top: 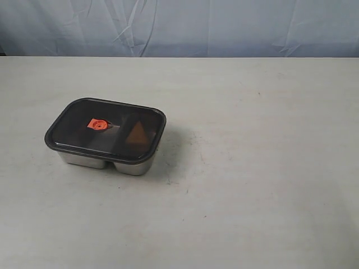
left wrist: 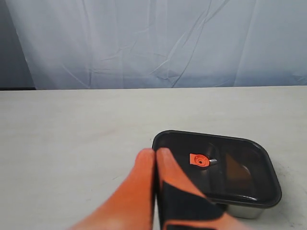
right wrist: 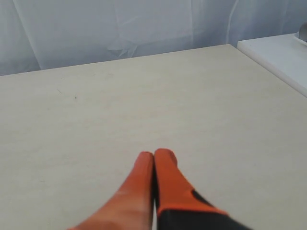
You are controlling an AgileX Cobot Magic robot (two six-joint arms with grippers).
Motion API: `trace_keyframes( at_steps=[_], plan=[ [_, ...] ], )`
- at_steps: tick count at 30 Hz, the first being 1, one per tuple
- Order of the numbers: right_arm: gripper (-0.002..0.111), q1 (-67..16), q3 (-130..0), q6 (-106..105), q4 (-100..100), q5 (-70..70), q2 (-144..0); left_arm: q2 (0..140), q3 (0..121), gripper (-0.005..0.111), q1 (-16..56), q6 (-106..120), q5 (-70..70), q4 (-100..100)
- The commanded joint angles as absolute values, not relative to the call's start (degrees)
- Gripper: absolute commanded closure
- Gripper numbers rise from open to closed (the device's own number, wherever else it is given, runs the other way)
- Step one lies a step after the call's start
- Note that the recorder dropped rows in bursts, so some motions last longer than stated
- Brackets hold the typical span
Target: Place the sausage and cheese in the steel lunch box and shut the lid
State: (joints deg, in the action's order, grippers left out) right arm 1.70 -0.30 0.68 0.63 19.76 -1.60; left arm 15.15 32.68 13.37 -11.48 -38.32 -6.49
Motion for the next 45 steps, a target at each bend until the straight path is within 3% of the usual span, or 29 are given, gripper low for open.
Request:
trace_keyframes(
  at_steps=[1,14,28,37,45],
  plan=[
    [0.109,1.9,0.0,0.5,0.8,18.8,-1.2,13.9,29.7,0.107,13.3,-11.3,-37.0,-7.6],
    [0.109,1.9,0.0,0.6,0.8,18.6,-1.2,2.4,1.0,0.107,13.3,-11.3,-5.5,-4.4],
    [0.109,1.9,0.0,0.6,0.8,18.6,-1.2,0.0,0.0,0.107,13.2,2.3,-13.0,6.1],
    [0.109,1.9,0.0,0.6,0.6,18.8,-1.2,0.0,0.0,0.107,6.2,2.3,-13.0,6.4],
    [0.109,1.9,0.0,0.6,0.6,18.8,-1.2,0.0,0.0,0.107,5.9,0.6,-11.9,5.1]
  ],
)
